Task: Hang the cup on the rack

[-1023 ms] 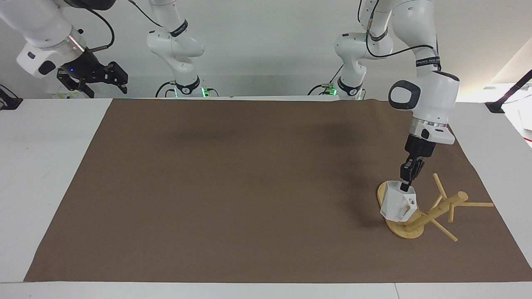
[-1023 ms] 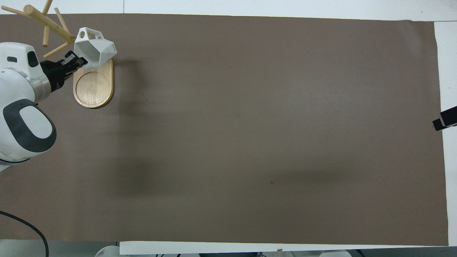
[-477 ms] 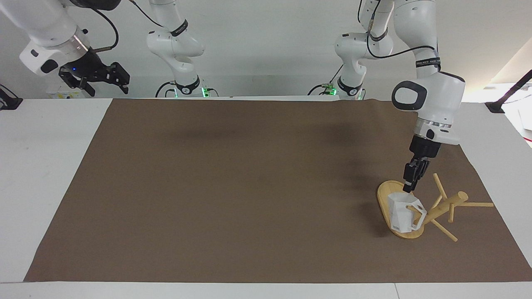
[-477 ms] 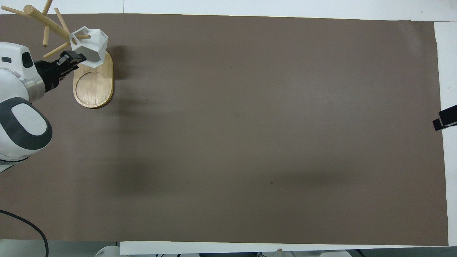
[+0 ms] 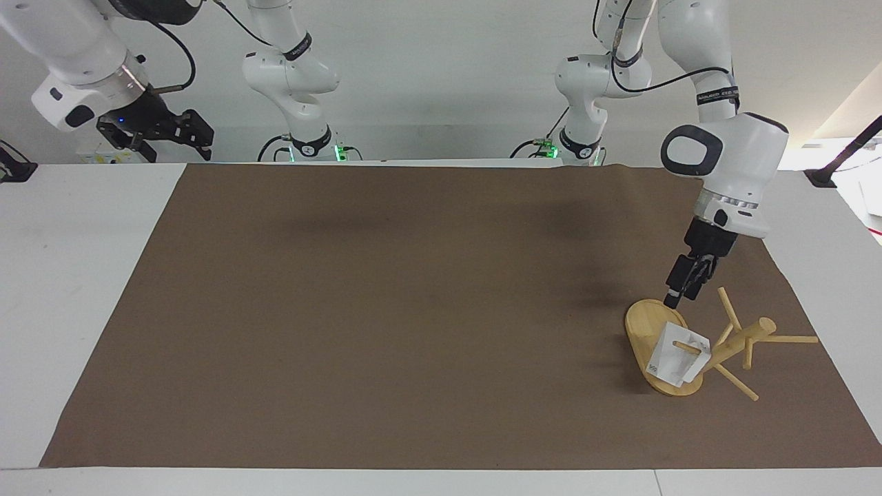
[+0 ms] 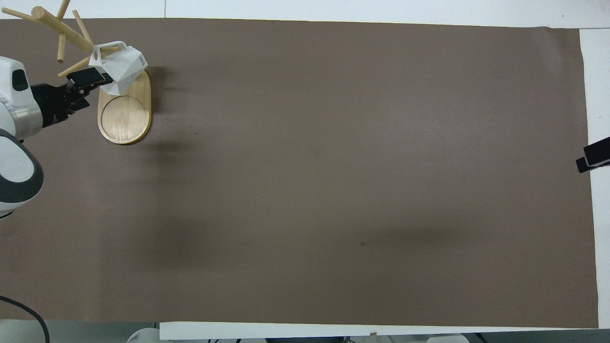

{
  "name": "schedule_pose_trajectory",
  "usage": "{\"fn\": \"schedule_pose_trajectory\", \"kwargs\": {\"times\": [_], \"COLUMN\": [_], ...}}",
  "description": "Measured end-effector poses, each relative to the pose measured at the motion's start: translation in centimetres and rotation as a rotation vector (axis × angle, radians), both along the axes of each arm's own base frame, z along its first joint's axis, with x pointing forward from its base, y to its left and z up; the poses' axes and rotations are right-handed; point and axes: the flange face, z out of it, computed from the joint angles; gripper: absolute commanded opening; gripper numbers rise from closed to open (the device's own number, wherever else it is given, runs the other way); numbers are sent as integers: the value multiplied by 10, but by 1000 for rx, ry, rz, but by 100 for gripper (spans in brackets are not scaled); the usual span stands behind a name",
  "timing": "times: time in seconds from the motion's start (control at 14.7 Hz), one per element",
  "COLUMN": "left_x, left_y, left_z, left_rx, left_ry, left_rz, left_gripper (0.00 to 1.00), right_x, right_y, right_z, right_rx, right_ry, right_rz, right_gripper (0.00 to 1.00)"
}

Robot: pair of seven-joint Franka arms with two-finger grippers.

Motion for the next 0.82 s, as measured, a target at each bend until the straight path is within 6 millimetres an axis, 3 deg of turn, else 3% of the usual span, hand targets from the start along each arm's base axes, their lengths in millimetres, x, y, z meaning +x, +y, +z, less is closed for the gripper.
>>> {"fn": "schedule_pose_trajectory", "kwargs": {"times": [0.14, 0.41, 0.55, 0.68, 0.82], "left_x": [-12, -35, -43, -43, -35], "left_y": [13, 22, 23, 22, 20], "left_z": [30, 109, 145, 169, 176], "left_rx": [105, 417, 454, 429, 420], "left_ry": [51, 280, 413, 521, 563], "left_rz": [-99, -358, -476, -529, -559], "left_gripper": [100, 100, 100, 100, 100], "right_x": [-1, -1, -1, -1, -1], "right_y": [-2, -6, -6, -6, -4], "right_z": [0, 0, -1, -1, -1], "right_rx": [0, 0, 0, 0, 0], "right_ry": [0, 1, 1, 1, 1], "right_rz": [-4, -11, -11, -11, -8], "right_gripper": [100, 100, 100, 100, 100]}}
